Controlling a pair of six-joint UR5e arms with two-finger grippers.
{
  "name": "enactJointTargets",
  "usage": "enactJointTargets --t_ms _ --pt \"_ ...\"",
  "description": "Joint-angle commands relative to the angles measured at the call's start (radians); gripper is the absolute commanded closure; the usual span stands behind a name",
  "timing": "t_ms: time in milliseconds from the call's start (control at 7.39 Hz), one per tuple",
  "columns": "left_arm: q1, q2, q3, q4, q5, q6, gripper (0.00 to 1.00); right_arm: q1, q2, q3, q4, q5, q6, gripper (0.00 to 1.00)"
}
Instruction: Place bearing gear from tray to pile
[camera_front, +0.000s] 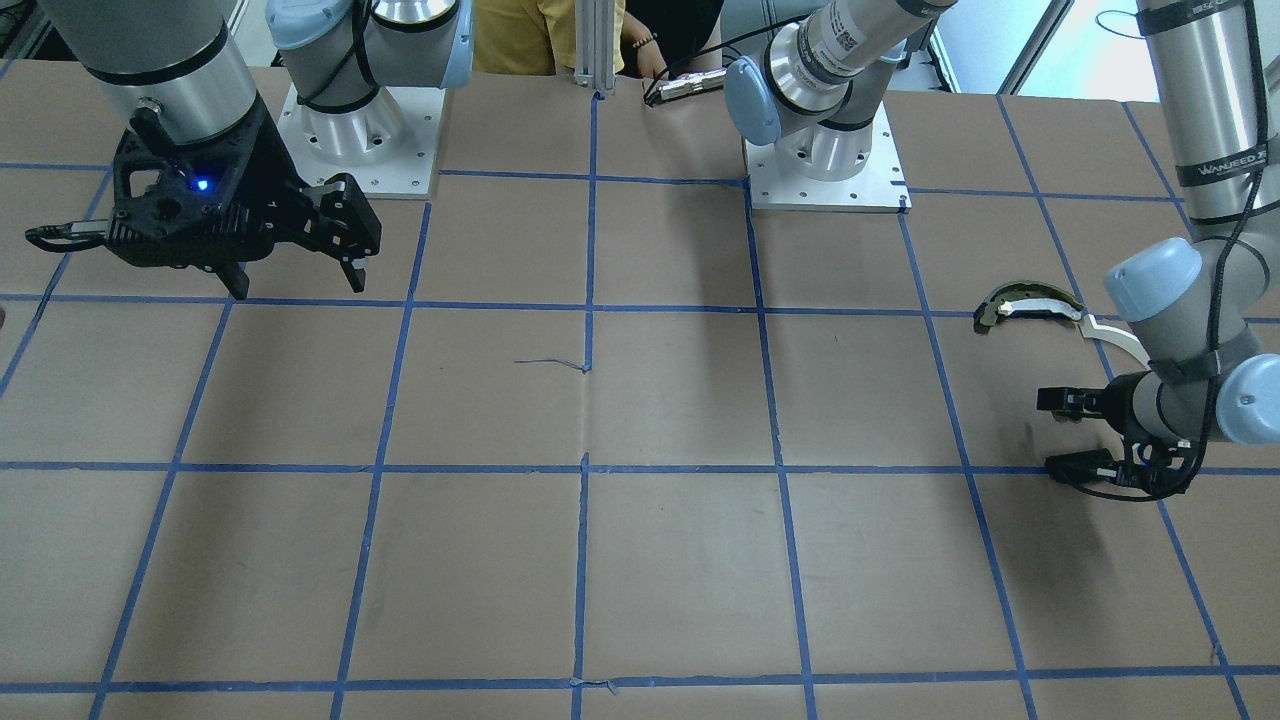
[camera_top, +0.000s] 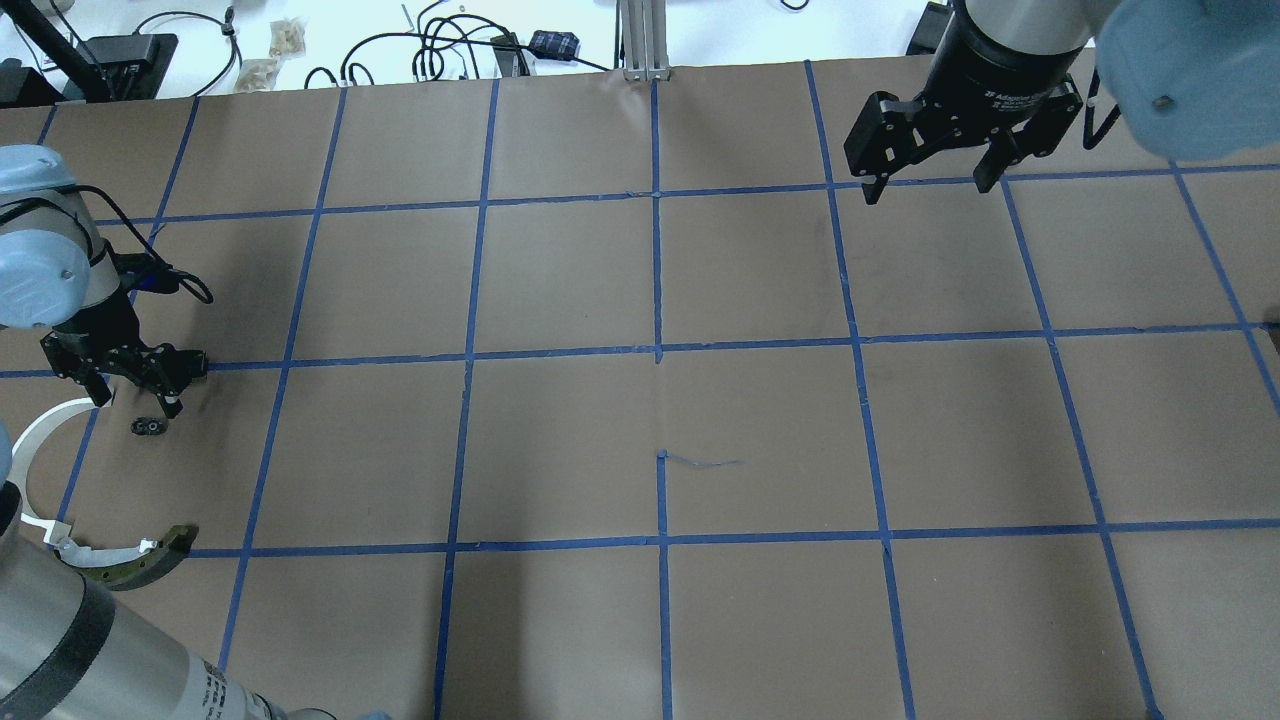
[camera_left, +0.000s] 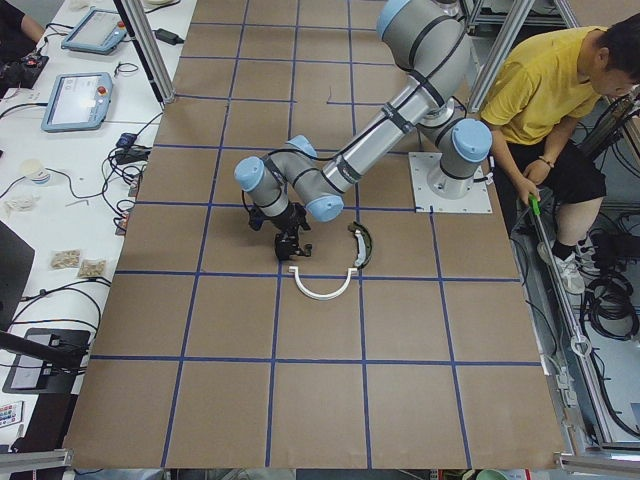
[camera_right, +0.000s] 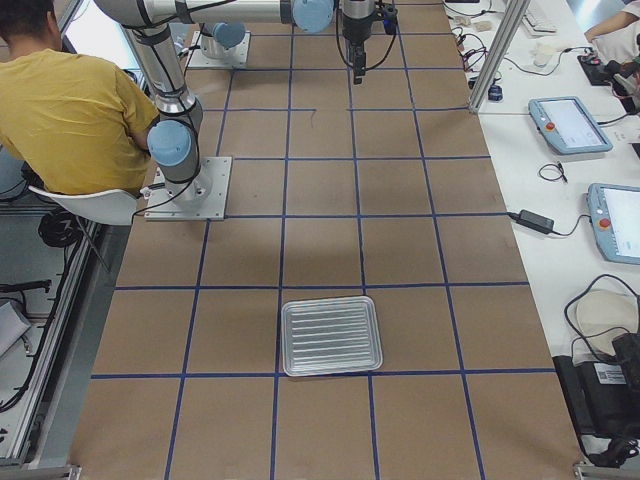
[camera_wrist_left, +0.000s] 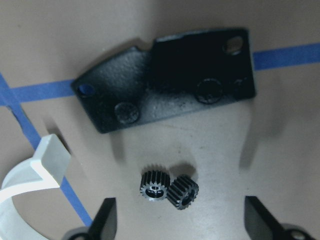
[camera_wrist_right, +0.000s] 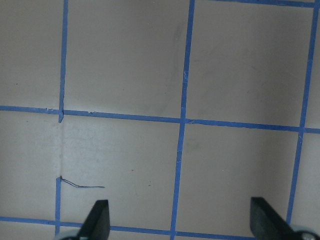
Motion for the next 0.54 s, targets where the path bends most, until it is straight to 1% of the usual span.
enactJointTargets --t_ms 0,271,406 --pt "-0.037 0.067 0.029 -0.029 -0.095 -0.098 0.00 -0.001 0.000 0.000 0.000 0.000 0.000 0.00" --pt "-0.187 0.159 0.095 -0.130 -0.140 -0.273 0.00 -0.001 0.000 0.000 0.000 0.000 0.000 0.00" --pt "-0.260 0.210 0.109 -0.137 -0.169 -0.295 0.00 -0.001 -0.002 0.000 0.000 0.000 0.000 0.00"
